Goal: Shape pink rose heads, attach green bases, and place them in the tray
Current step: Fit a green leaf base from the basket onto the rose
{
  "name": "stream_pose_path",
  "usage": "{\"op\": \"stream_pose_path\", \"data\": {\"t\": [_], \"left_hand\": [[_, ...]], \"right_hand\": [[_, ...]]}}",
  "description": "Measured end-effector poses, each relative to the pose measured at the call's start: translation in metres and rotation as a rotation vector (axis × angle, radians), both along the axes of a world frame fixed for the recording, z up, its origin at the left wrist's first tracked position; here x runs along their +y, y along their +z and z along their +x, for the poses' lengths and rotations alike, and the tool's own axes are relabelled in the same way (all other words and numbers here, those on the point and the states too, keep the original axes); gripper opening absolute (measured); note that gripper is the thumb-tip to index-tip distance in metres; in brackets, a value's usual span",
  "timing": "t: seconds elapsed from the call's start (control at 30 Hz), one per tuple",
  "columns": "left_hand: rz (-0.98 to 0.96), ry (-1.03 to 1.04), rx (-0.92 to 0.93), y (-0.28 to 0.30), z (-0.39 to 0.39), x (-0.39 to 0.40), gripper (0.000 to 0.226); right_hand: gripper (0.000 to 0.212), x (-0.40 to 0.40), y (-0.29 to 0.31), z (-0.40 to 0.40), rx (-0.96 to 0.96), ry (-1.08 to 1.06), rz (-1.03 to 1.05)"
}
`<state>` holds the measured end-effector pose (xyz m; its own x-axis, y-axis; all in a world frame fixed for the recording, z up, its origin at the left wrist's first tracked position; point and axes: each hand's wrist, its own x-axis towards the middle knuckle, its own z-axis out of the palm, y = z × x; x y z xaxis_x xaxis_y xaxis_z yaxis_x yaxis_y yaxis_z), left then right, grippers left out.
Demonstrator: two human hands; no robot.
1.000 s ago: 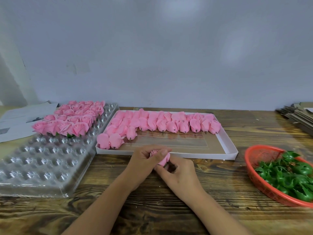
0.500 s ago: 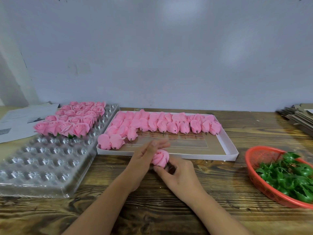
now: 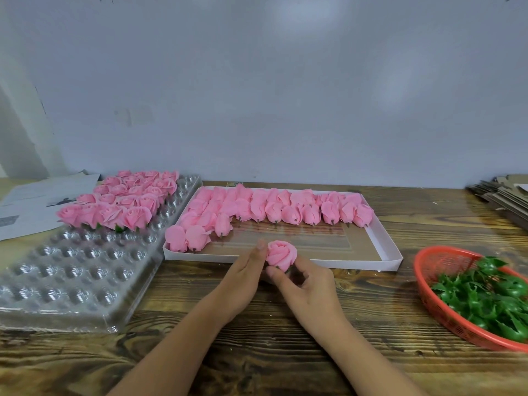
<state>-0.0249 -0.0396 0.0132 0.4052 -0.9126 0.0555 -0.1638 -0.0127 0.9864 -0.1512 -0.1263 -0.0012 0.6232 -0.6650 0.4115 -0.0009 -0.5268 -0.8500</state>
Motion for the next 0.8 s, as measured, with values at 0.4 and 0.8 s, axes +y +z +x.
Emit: {"op": "stream_pose_path", "data": {"t": [0.4, 0.8], "left_hand": [[-0.107, 0.063, 0.046, 0.004, 0.002, 0.0, 0.045], [-0.229, 0.082, -0.158, 0.005, -0.004, 0.003, 0.023]], "right_hand": [[0.007, 0.001, 0.004, 0.001, 0.036, 0.027, 0.011], [0.021, 0.003, 0.003, 0.0, 0.144, 0.085, -0.124]]}}
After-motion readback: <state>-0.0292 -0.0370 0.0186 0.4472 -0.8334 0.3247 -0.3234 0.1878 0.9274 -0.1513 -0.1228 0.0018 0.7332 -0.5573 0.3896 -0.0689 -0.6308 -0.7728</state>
